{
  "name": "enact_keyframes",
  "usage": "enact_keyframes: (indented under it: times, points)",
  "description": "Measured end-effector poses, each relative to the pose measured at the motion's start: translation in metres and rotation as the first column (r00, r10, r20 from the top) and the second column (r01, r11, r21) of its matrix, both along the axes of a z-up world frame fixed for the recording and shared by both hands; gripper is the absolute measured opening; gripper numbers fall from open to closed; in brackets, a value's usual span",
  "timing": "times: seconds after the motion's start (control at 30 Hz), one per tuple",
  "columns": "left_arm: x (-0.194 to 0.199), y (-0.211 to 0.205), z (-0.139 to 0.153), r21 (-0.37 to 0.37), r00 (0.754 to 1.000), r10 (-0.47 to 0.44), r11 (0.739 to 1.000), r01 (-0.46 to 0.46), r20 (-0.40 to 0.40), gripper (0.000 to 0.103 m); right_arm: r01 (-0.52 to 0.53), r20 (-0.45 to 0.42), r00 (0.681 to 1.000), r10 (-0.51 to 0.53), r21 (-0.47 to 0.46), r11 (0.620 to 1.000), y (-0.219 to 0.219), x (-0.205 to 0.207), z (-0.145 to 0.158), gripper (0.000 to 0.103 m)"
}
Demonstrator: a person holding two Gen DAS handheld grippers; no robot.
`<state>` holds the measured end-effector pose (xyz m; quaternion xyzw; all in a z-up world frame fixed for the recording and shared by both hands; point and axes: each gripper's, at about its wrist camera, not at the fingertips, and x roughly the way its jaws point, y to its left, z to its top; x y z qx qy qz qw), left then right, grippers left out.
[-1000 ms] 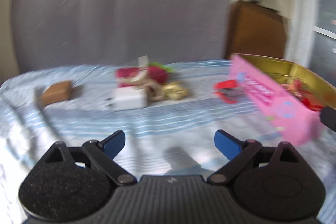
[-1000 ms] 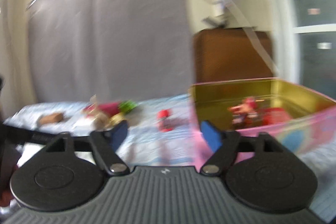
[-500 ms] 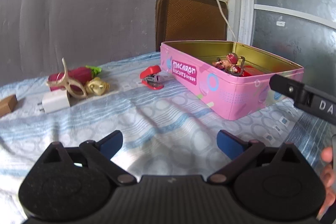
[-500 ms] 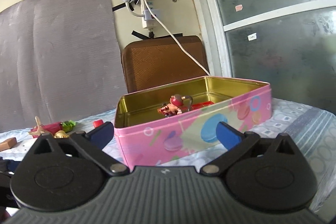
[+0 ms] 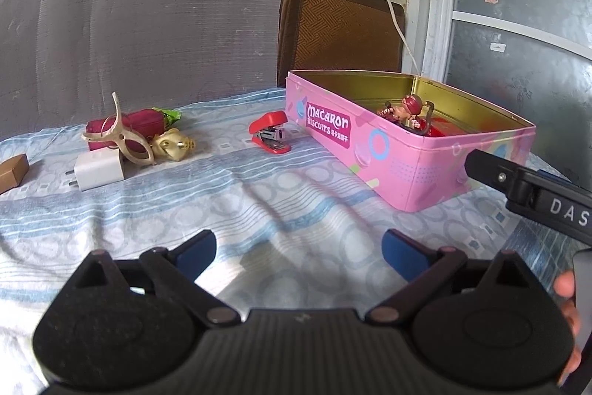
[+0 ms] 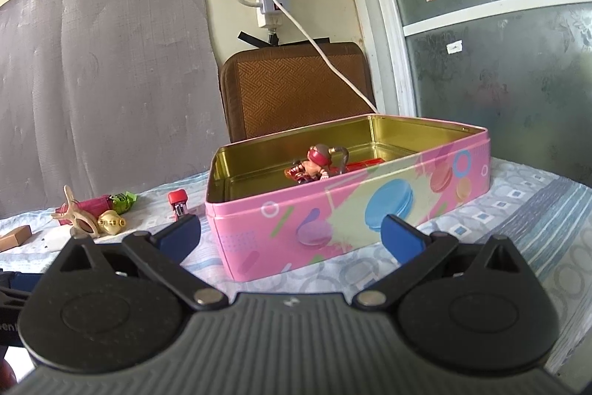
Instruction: Organize rigid objects
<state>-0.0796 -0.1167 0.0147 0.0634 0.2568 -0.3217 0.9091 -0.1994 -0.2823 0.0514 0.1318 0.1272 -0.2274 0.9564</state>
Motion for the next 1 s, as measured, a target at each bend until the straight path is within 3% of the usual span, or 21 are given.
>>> enact_keyframes:
  times: [1.0]
  points:
    - [-0.0057, -0.0026, -0.0002, 0.015, 0.997, -0.080, 0.997, 0.080, 0.014, 0.099, -0.019, -0.029, 0.999, 0.019, 0.000, 1.000, 0.0016, 0.0026, -0.0008, 0.103]
